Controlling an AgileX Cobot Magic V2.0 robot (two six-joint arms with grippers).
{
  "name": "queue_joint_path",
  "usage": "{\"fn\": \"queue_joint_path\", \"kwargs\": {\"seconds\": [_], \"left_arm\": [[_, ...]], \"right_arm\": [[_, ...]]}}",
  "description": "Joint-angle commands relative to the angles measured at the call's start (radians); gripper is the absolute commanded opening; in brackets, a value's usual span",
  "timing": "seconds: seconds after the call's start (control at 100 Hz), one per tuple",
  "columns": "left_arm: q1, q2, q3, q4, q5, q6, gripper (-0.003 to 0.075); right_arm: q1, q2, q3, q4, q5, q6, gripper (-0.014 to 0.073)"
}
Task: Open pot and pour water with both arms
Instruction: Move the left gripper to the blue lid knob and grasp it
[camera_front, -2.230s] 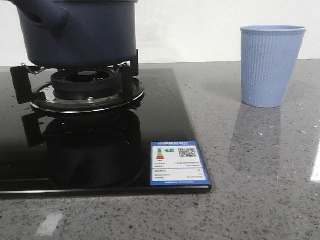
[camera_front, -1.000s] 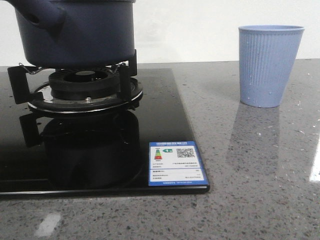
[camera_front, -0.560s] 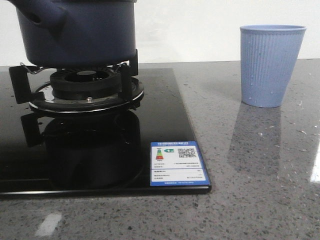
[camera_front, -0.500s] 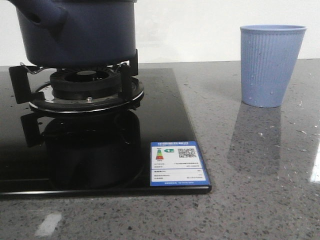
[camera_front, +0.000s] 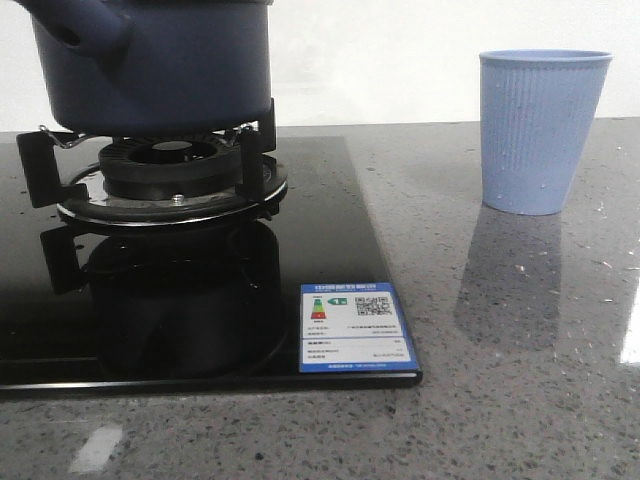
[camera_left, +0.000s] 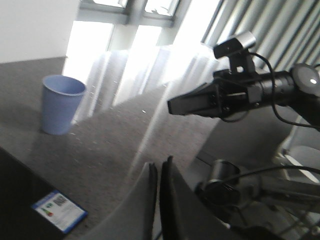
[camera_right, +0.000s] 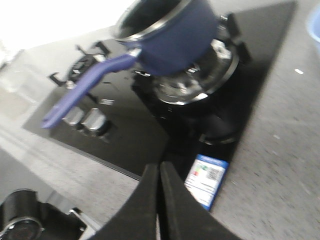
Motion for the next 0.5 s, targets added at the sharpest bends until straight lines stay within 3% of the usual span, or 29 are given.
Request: {"fn": "queue_joint_path", "kwargs": {"seconds": [0.0,0.15,0.33,0.42,0.49], "left_arm": [[-0.049,0.08,-0.031,-0.13,0.005,0.024,-0.0017],[-0.109,0.18,-0.05,-0.219,-0.005,0.118,-0.0018],[-0.111,0.236,-0.116,-0.216,-0.052,0.38,-0.0018],[-0.111,0.253,-0.13,-0.173,-0.12,0.505,-0.0019],[-0.111,0.253,-0.13,-0.116,-0.217,0.523,-0.0019]], "right_arm": [[0.005,0.022,-0.034,0.103,-0.054,-0.05,-0.0075],[0.005,0.03,-0.035,0.124,-0.065,-0.05,-0.0075],[0.005,0.03,-0.035,0.124,-0.061,-0.05,-0.0075],[0.005,0.03,-0.035,0.124,-0.064,-0.05,-0.0075],[0.005,0.03,-0.035,0.124,-0.082,-0.05,-0.0075]]}}
